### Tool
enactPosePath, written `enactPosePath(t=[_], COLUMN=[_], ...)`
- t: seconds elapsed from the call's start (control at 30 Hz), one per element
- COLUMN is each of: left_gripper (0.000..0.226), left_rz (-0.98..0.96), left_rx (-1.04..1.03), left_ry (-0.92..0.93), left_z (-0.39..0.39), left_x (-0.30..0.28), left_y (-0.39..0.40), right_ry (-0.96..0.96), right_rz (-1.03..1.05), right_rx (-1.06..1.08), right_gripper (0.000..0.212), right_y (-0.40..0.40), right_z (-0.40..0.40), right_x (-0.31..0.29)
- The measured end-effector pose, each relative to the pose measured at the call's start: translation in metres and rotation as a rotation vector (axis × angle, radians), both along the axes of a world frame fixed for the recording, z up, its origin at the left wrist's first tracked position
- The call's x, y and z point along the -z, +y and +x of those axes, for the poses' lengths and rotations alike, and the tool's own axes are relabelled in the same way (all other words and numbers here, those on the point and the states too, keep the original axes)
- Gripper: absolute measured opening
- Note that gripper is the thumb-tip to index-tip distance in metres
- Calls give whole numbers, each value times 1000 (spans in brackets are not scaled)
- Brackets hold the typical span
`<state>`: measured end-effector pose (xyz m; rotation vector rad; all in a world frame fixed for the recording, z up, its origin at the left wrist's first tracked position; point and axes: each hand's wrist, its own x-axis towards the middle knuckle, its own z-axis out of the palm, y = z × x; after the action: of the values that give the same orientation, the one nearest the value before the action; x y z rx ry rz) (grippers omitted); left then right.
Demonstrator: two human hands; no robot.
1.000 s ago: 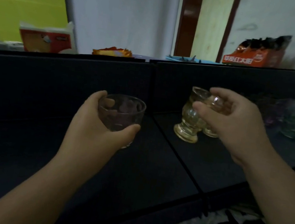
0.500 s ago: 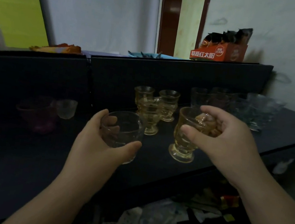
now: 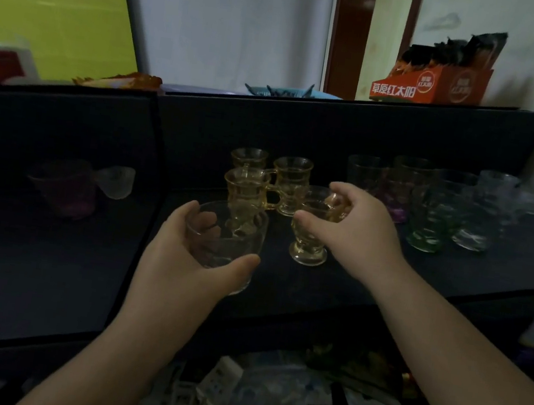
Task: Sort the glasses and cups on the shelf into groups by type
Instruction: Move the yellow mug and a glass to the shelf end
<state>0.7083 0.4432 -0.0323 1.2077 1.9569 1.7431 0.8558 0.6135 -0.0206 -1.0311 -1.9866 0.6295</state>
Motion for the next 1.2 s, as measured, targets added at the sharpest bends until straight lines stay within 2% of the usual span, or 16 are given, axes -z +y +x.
enactPosePath(t=[0.23,0.5,0.6,0.73,0.87,0.97,1.2], left_gripper=[103,90,84,106,104,101,95], left_rz=[-13,-22,-24,-36,-56,-79,-105], left_rx=[23,93,147,213,299,337,288], left_ry=[5,-2,-19,0,-18,-21,-64], left_z=[-2,-10,-12,-1,30,56,117], left_x=[-3,-1,-3,-2,-9,-12,-6], left_y=[8,21,27,40,59,78,138], right_ry=[-38,-92,-109,-70,-113,-175,-262], right_rz=[20,-76,-104,-114,-79,-29,74], right_rx=[33,-56,-77,-31,35,74,94], right_gripper=[83,85,92,86,74,74,68], right_y=[22,34,30,15,3,5,30], right_z=[-14,-36,-28,16,76,121,209], right_x=[1,-10,-7,3,11,12,6])
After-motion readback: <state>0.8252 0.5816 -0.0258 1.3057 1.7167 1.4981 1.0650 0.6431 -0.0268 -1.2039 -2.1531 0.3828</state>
